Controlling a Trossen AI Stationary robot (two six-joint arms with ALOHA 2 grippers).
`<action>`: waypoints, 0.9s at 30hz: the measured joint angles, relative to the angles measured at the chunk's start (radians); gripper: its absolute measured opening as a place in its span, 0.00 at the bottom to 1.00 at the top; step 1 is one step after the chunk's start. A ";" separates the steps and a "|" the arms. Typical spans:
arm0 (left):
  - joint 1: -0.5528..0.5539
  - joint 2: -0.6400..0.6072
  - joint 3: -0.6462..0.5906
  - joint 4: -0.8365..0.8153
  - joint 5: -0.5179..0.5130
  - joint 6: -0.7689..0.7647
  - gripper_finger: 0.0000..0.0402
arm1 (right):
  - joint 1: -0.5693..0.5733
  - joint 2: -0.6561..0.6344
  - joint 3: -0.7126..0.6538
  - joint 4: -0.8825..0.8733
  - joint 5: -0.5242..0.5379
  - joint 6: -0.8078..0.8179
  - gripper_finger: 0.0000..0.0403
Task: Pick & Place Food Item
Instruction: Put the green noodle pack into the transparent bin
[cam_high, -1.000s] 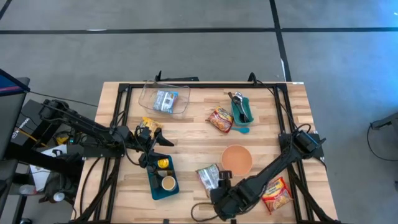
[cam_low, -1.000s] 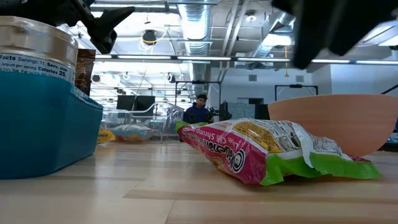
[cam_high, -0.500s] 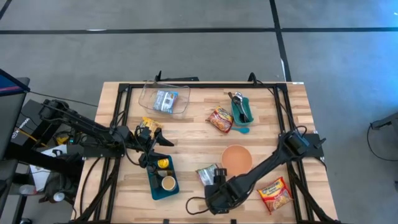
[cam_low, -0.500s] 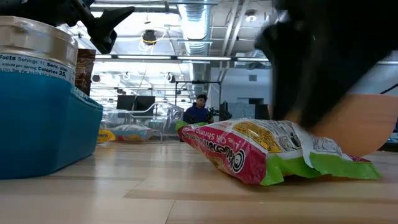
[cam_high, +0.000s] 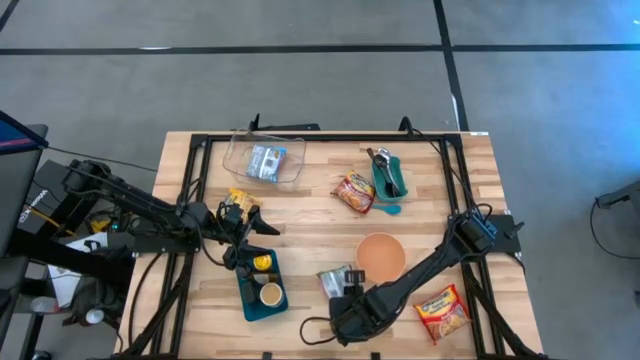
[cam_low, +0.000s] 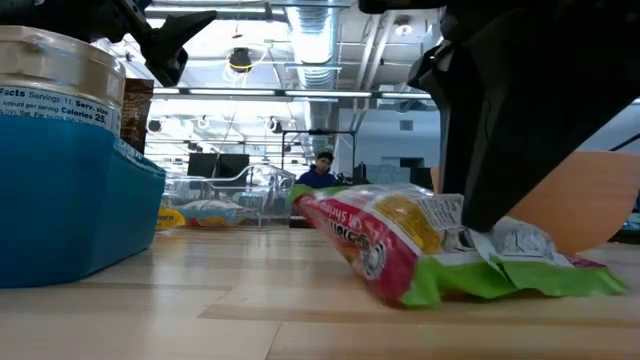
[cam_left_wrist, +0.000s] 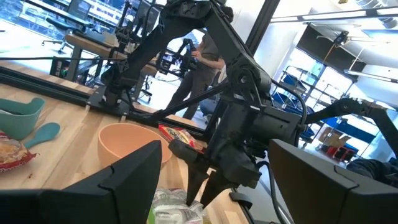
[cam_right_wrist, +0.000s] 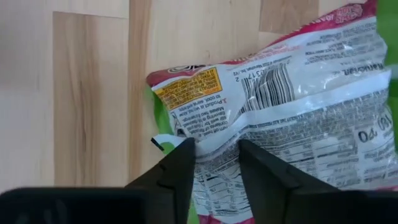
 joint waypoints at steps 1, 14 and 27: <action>0.000 0.000 0.000 0.000 0.000 0.000 0.72 | 0.000 0.000 0.000 0.000 0.001 0.003 0.28; 0.000 0.000 0.000 0.000 0.000 0.000 0.72 | 0.000 0.000 0.001 0.000 0.005 0.003 0.04; 0.000 0.000 0.000 0.000 0.000 0.000 0.72 | -0.001 0.001 0.021 -0.019 -0.002 0.009 0.00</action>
